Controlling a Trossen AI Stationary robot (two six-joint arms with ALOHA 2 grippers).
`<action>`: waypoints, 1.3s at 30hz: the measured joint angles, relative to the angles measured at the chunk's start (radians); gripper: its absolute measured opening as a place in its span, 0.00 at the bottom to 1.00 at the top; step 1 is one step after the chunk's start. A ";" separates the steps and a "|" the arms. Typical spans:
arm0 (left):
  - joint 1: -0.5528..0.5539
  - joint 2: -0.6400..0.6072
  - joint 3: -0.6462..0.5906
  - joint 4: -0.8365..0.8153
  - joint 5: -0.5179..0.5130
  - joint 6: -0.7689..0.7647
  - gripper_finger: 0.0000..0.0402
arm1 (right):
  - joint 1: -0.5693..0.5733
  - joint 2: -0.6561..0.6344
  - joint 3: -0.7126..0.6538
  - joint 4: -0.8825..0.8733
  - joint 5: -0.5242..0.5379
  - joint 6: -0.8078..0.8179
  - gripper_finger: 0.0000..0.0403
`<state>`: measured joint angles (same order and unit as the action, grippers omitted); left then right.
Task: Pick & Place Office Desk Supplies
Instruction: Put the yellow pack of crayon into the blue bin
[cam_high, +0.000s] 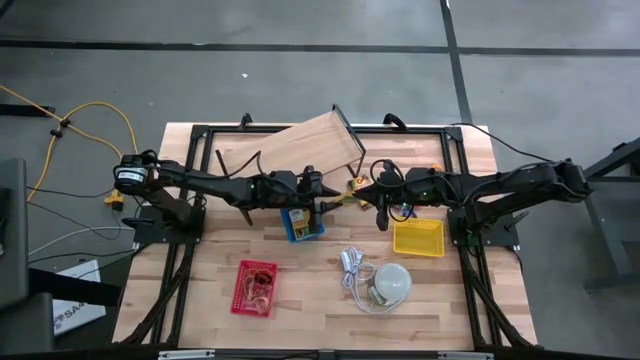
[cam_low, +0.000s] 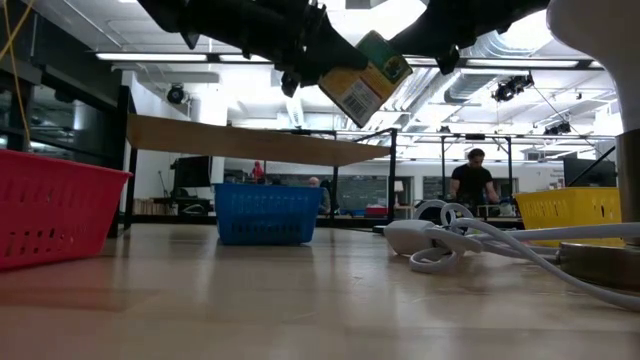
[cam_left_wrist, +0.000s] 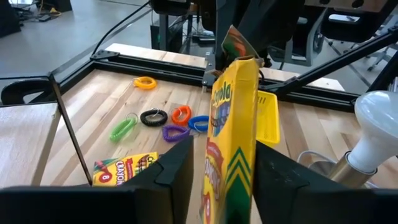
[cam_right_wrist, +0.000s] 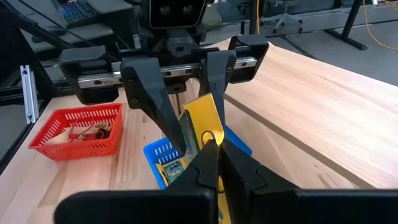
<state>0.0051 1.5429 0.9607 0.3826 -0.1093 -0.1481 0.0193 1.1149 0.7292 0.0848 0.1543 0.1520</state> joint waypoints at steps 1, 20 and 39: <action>0.000 0.000 0.000 0.002 0.000 0.001 0.31 | 0.000 0.000 0.000 0.000 0.000 0.000 0.01; -0.002 0.000 -0.001 0.026 0.007 0.027 0.06 | 0.000 0.000 0.000 0.001 0.002 0.000 0.01; -0.010 0.000 -0.001 0.033 0.003 0.044 0.06 | 0.000 0.000 0.000 0.002 -0.001 0.000 0.01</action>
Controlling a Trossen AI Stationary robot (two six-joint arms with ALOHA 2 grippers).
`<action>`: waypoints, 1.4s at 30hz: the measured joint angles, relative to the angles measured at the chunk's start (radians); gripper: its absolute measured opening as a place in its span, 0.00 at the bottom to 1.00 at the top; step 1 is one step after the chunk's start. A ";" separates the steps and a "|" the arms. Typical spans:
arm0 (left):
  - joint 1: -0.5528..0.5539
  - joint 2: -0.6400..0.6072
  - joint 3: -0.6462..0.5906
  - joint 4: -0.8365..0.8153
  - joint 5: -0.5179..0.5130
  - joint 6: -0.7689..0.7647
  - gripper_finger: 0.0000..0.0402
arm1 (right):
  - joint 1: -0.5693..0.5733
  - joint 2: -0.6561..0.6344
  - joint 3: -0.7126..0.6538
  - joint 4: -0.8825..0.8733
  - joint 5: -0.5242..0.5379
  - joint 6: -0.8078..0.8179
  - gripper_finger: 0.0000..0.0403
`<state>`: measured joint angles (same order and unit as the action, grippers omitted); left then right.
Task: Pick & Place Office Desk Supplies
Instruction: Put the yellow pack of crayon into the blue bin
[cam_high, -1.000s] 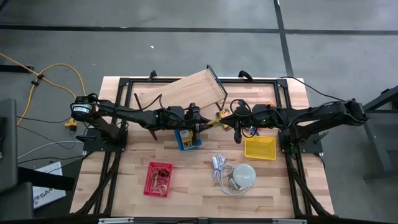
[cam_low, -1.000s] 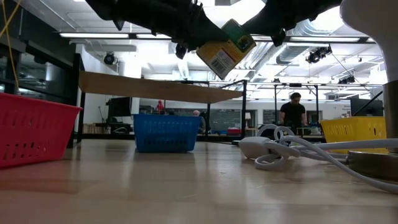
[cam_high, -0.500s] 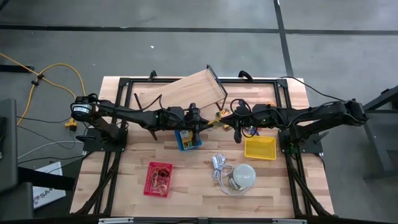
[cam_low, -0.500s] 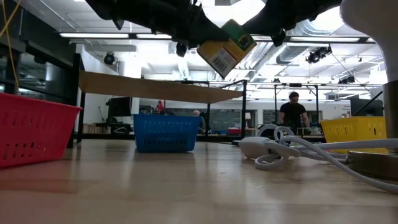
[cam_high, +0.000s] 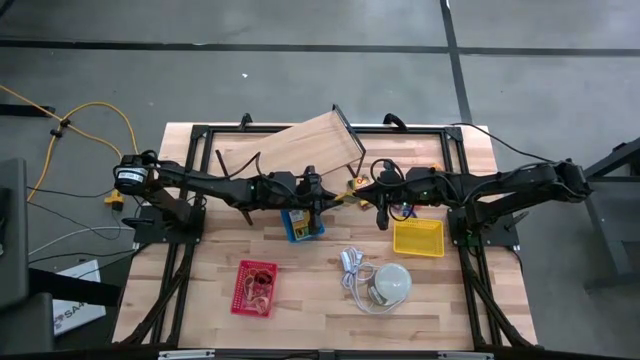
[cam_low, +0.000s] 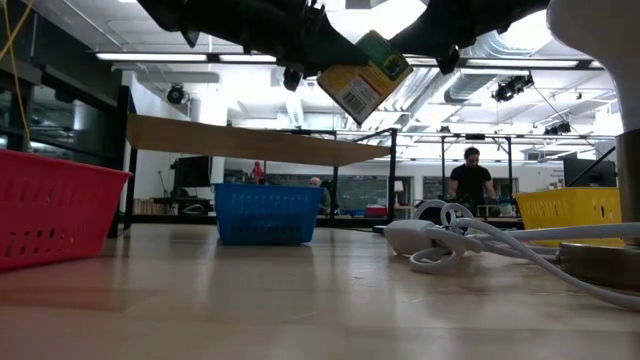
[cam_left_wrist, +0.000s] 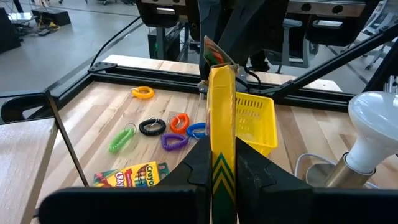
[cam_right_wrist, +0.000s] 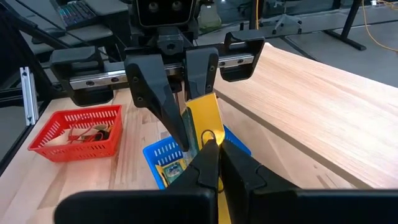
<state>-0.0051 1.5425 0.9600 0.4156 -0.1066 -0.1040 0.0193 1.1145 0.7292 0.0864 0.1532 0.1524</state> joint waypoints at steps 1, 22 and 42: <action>0.000 0.000 0.000 0.000 0.000 0.000 0.06 | 0.000 0.000 0.000 0.000 0.000 0.000 0.01; 0.000 0.000 0.000 0.000 0.001 0.000 0.06 | 0.000 0.000 0.000 0.000 0.002 0.000 0.01; 0.000 0.000 0.000 0.000 0.003 -0.008 0.07 | 0.000 0.000 0.000 0.000 0.012 -0.019 0.18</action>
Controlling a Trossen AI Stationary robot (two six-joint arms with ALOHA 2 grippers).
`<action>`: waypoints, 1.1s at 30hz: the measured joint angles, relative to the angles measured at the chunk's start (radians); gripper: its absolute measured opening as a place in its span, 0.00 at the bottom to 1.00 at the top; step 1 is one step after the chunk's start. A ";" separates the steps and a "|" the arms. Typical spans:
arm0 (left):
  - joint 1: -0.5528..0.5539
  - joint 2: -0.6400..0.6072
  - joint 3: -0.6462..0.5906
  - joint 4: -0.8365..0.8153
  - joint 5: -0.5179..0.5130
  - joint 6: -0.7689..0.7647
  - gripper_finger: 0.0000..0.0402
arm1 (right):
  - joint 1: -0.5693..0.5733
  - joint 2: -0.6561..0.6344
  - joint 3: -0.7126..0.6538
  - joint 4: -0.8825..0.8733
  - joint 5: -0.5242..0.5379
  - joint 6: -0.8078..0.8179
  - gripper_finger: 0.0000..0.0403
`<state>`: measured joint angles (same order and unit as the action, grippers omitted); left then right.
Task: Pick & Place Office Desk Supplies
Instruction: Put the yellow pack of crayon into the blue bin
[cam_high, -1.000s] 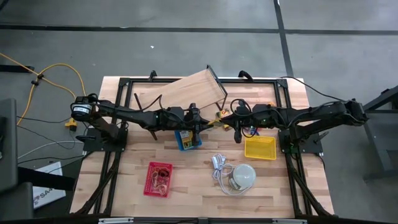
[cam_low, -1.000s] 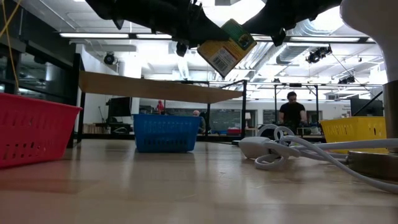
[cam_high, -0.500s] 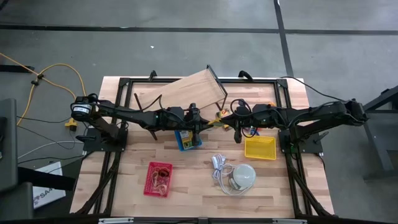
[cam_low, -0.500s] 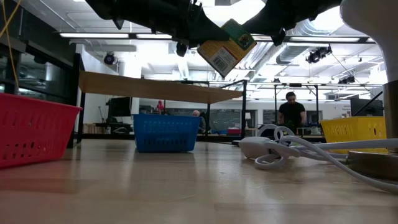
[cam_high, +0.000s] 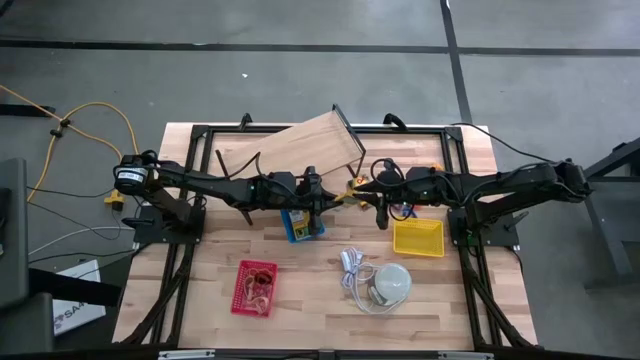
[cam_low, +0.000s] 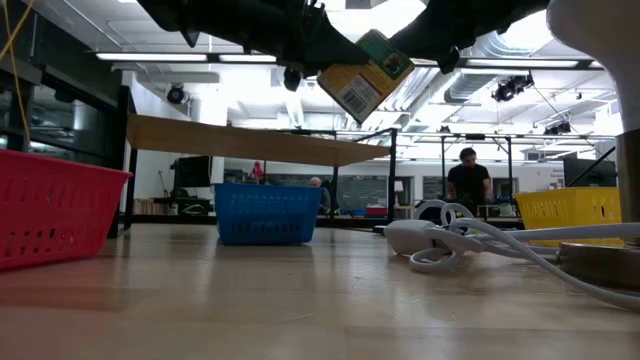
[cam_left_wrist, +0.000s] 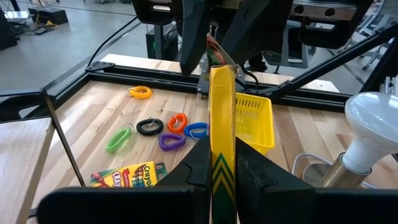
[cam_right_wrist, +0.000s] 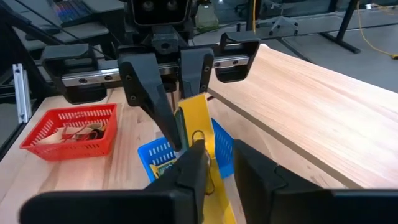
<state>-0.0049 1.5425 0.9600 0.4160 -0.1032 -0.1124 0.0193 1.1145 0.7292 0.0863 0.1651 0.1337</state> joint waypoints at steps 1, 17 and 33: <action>0.000 0.000 0.000 0.000 0.000 -0.007 0.08 | 0.000 0.000 0.000 0.001 0.000 0.000 0.19; 0.000 0.000 0.001 -0.005 -0.005 -0.015 0.08 | 0.000 -0.057 0.000 -0.001 -0.016 0.004 0.23; 0.000 0.000 0.001 -0.004 -0.004 -0.015 0.08 | 0.000 -0.108 0.001 -0.082 -0.040 0.071 0.23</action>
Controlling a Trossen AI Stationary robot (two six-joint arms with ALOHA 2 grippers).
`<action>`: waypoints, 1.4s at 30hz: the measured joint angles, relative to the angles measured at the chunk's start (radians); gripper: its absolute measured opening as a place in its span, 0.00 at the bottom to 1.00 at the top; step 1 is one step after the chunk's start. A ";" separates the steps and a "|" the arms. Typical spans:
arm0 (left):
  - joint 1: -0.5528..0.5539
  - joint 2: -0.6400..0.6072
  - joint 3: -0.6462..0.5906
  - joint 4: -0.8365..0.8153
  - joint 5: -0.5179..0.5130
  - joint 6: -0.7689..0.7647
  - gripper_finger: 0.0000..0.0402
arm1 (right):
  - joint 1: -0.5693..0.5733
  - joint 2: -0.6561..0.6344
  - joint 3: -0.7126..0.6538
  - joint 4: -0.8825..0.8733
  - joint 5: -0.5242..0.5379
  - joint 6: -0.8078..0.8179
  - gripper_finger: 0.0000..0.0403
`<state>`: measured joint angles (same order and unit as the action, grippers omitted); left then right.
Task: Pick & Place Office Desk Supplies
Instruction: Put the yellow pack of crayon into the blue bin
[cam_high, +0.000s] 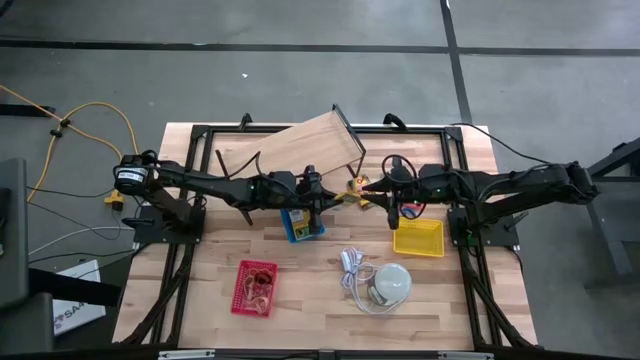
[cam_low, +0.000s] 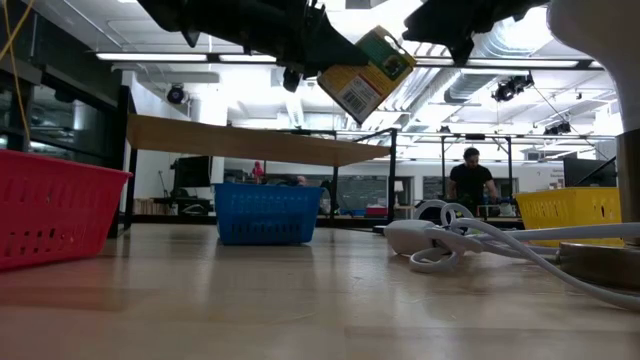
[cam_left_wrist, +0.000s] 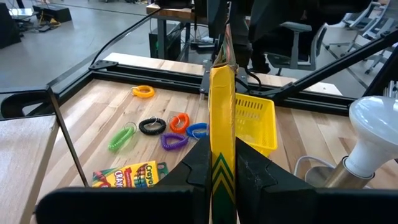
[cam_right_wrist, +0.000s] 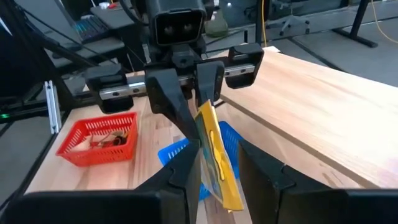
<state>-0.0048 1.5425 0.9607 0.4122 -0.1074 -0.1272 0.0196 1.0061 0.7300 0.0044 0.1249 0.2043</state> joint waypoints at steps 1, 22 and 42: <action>0.000 0.000 0.000 0.000 0.000 0.000 0.08 | 0.000 0.000 0.000 0.000 0.000 0.001 0.23; -0.076 -0.110 0.000 -0.422 0.000 0.210 0.08 | 0.000 0.000 0.000 -0.044 -0.081 0.010 0.23; -0.315 -0.127 -0.002 -0.621 -0.427 0.783 0.08 | 0.000 0.000 0.000 -0.062 -0.083 0.012 0.23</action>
<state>-0.3202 1.4151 0.9588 -0.2084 -0.5342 0.6559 0.0196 1.0065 0.7296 -0.0574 0.0419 0.2165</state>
